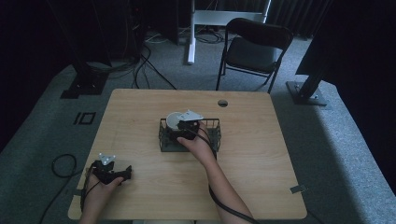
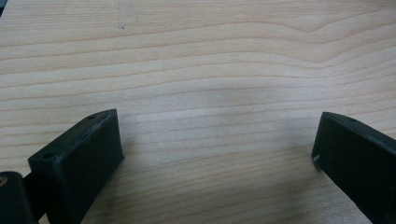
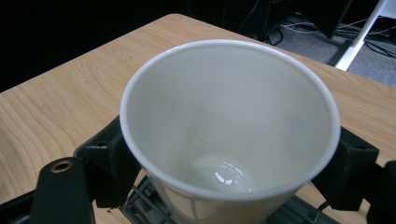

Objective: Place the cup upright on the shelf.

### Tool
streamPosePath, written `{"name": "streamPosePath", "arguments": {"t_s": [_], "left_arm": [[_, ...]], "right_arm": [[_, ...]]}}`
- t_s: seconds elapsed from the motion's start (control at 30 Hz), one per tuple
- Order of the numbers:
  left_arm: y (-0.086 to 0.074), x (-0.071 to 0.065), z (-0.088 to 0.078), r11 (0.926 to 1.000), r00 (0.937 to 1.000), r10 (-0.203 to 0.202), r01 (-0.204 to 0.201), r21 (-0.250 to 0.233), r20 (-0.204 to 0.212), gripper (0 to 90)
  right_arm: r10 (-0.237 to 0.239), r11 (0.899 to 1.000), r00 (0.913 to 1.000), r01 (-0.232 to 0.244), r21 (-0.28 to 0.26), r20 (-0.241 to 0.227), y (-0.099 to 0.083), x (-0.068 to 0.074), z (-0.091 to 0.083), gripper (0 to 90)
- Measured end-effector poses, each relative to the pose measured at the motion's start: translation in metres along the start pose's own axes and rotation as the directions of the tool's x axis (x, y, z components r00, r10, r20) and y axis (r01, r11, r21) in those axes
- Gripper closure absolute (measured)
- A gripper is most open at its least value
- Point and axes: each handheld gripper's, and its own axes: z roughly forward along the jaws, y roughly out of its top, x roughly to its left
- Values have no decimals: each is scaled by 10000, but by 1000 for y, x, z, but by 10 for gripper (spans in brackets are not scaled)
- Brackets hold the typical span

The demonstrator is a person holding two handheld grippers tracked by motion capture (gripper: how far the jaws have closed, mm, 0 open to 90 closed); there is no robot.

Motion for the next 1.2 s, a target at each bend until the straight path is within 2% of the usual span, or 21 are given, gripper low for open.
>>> {"name": "streamPosePath", "arguments": {"t_s": [0.07, 0.13, 0.37, 0.67, 1.2], "left_arm": [[0, 0, 0, 10000, 10000, 1, -1, 0, -1, 19], [0, 0, 0, 10000, 10000, 2, -2, 1, 0, 19], [0, 0, 0, 10000, 10000, 0, 0, 0, -2, 19], [0, 0, 0, 10000, 10000, 5, -4, 4, -10, 18], [0, 0, 0, 10000, 10000, 2, -2, -1, -7, 19]], "right_arm": [[31, 9999, 10000, -31, 96, -18, 1, 0, -1, 191], [18, 9997, 10000, -16, 231, -98, 1, 0, -1, 146], [36, 9999, 9998, -34, 99, -203, 4, -1, -10, 138], [15, 9997, 9991, -5, 237, -413, -2, -6, -22, 133], [55, 9999, 9995, -51, 134, -311, -13, -15, -46, 134]]}}
